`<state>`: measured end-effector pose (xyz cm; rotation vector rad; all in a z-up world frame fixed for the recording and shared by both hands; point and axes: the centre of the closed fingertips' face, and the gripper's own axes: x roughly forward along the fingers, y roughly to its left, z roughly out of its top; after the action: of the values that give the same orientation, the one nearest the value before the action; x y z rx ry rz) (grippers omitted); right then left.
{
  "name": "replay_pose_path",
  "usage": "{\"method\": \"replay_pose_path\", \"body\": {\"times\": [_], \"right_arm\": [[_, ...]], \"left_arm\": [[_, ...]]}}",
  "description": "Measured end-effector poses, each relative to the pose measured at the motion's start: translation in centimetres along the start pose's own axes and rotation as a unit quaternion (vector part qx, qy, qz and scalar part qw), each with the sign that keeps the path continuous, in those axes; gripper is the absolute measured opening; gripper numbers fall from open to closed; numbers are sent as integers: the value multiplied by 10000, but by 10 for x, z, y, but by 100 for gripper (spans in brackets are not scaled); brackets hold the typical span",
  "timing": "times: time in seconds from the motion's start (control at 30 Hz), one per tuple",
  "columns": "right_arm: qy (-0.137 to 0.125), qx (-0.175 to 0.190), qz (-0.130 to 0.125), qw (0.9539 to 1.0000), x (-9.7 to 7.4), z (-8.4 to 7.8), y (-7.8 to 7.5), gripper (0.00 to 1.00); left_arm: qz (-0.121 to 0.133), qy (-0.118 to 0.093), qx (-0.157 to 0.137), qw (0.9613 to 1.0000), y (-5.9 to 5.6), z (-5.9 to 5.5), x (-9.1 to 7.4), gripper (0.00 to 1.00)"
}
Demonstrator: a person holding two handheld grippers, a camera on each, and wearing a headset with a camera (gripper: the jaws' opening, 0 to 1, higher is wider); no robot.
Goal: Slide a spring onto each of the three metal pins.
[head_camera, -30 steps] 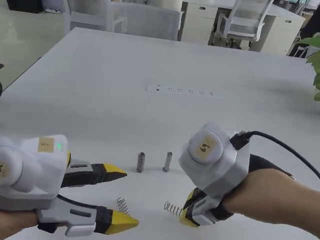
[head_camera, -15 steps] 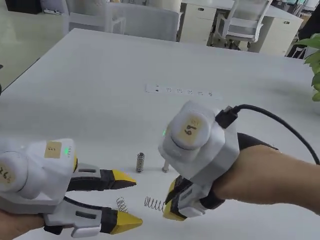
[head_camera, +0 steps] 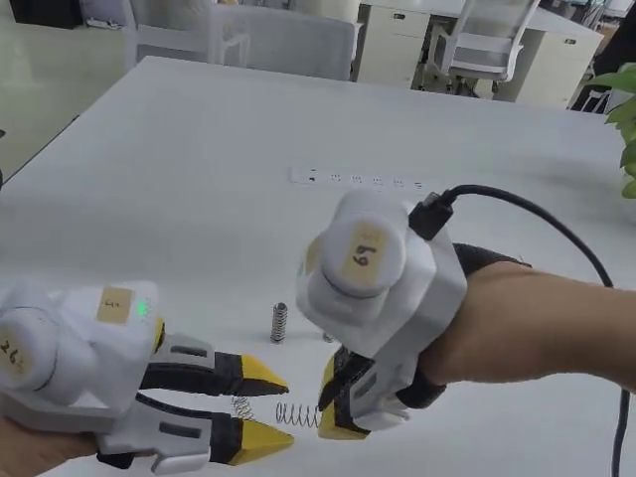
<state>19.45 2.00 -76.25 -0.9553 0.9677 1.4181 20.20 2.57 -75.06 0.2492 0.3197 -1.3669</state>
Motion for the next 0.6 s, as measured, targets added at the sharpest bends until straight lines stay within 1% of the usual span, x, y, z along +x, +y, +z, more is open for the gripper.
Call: {"method": "replay_pose_path", "body": {"times": [0.13,0.27,0.4,0.6], "right_arm": [[66,-81,57,9999,0,0,3,8],[105,-164,110,9998,-1,3,5,8],[128,-198,170,9996,-1,3,7,8],[131,-235,194,9995,-3,4,8,8]], "left_arm": [[-103,61,74,9999,-3,-1,3,12],[-194,60,123,9997,-6,-1,4,10],[-190,107,204,9996,-6,-2,5,5],[-213,58,236,9995,-7,-1,4,4]]}}
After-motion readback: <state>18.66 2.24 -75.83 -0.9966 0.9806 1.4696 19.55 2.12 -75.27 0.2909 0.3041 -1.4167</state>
